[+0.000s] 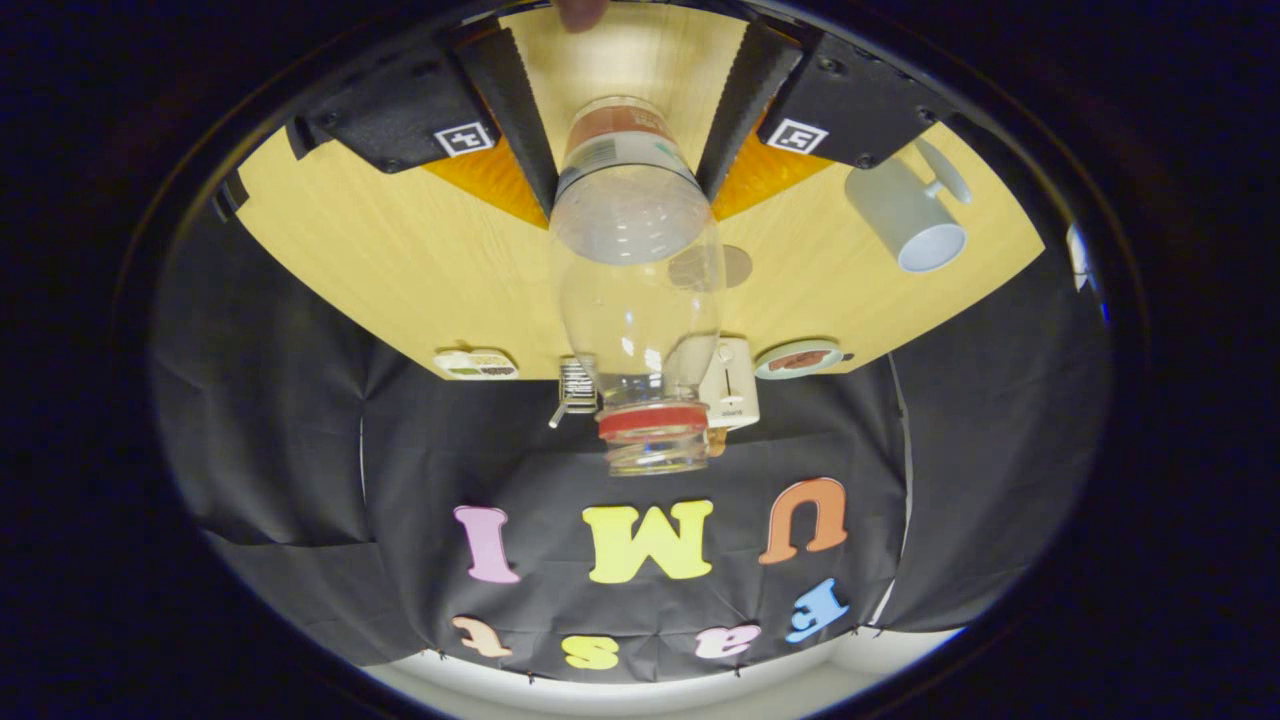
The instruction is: Take the bottle from table, then pour the juice into the cup, finally place the bottle on the coaster
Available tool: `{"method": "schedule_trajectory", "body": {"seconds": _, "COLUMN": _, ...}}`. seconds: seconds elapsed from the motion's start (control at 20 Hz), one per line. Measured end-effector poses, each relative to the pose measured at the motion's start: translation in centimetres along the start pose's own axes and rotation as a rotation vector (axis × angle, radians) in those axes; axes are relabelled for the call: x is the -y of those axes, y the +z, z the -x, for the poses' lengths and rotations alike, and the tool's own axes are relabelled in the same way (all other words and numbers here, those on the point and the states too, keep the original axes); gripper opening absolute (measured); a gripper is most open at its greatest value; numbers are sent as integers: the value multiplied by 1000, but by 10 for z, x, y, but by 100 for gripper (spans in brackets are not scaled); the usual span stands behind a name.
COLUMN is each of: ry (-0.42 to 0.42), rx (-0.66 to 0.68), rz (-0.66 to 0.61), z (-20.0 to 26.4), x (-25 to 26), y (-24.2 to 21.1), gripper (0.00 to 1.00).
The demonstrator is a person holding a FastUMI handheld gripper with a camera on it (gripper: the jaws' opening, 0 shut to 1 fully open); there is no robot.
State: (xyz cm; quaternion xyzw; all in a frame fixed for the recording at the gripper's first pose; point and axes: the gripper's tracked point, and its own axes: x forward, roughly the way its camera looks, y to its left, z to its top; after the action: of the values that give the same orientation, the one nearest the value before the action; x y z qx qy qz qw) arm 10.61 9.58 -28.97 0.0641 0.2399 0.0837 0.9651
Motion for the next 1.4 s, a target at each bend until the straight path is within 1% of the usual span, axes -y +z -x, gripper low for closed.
{"method": "schedule_trajectory", "body": {"seconds": 0.25, "ry": -5, "rx": 0, "rz": 44, "z": 10, "x": -3, "y": 9, "gripper": 81}}
{"method": "schedule_trajectory", "body": {"seconds": 0.5, "ry": -24, "rx": 53, "rz": 172, "z": 25, "x": -10, "y": 35, "gripper": 76}}
{"method": "schedule_trajectory", "body": {"seconds": 0.7, "ry": -62, "rx": 92, "rz": 345, "z": 26, "x": -23, "y": 51, "gripper": 74}}
{"method": "schedule_trajectory", "body": {"seconds": 0.95, "ry": -135, "rx": 141, "rz": 592, "z": 16, "x": -38, "y": 65, "gripper": 75}}
{"method": "schedule_trajectory", "body": {"seconds": 1.1, "ry": -170, "rx": 171, "rz": 719, "z": 7, "x": -51, "y": 69, "gripper": 74}}
{"method": "schedule_trajectory", "body": {"seconds": 1.4, "ry": -188, "rx": 195, "rz": 976, "z": -12, "x": -79, "y": 60, "gripper": 74}}
